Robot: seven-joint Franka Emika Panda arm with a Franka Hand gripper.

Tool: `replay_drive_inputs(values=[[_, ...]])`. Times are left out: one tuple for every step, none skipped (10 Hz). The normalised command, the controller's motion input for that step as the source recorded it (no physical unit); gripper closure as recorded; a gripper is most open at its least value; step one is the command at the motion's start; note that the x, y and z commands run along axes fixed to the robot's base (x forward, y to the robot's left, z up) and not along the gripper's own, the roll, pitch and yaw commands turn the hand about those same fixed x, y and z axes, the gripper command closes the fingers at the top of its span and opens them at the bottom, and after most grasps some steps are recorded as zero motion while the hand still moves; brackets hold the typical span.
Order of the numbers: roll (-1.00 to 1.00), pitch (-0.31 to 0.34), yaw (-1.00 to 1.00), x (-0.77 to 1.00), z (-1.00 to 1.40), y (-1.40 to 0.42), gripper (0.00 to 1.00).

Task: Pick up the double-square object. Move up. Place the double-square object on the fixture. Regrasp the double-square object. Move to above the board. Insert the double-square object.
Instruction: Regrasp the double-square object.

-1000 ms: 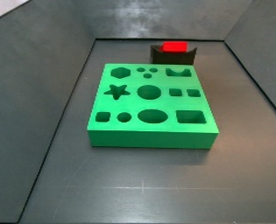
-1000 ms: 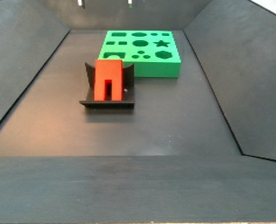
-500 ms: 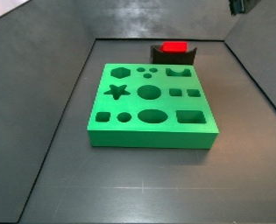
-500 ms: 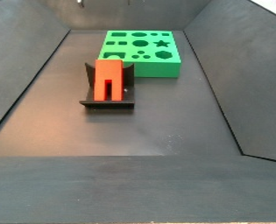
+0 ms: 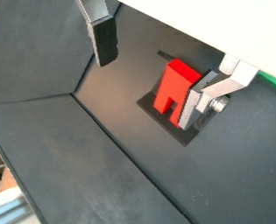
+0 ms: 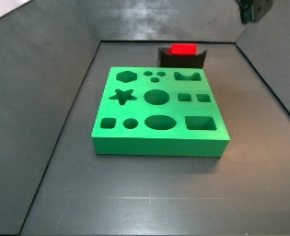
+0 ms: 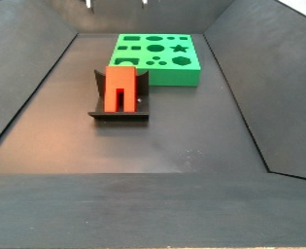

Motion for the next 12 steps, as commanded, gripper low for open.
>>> replay_drive_inputs(values=[[0.17,-0.085,0.13,0.05,-1.0,0.06,0.0],[0.13,-0.1,0.09,0.06,-1.0,0.06,0.0],[0.11,-0.103,0.07,0.06,-1.0,0.05,0.0],[0.08,-0.106,0.03,0.07,-1.0,0.05,0.0],[0.07,-0.105,0.02,0.08,-1.0,0.05,0.0],[0.06,-0.086,-0.01,0.09,-1.0,0.04,0.0],[0.06,-0.076,-0.02,0.09,-1.0,0.03,0.0],[0.06,-0.054,-0.03,0.1,-1.0,0.03,0.0],[0.06,-0.028,-0.03,0.11,-0.97,0.03,0.0],[0.05,-0.007,-0.03,0.1,-0.82,0.02,0.0],[0.06,0.007,-0.02,0.09,-0.67,0.01,0.0],[0.06,0.008,0.0,0.07,-0.49,0.0,0.0]])
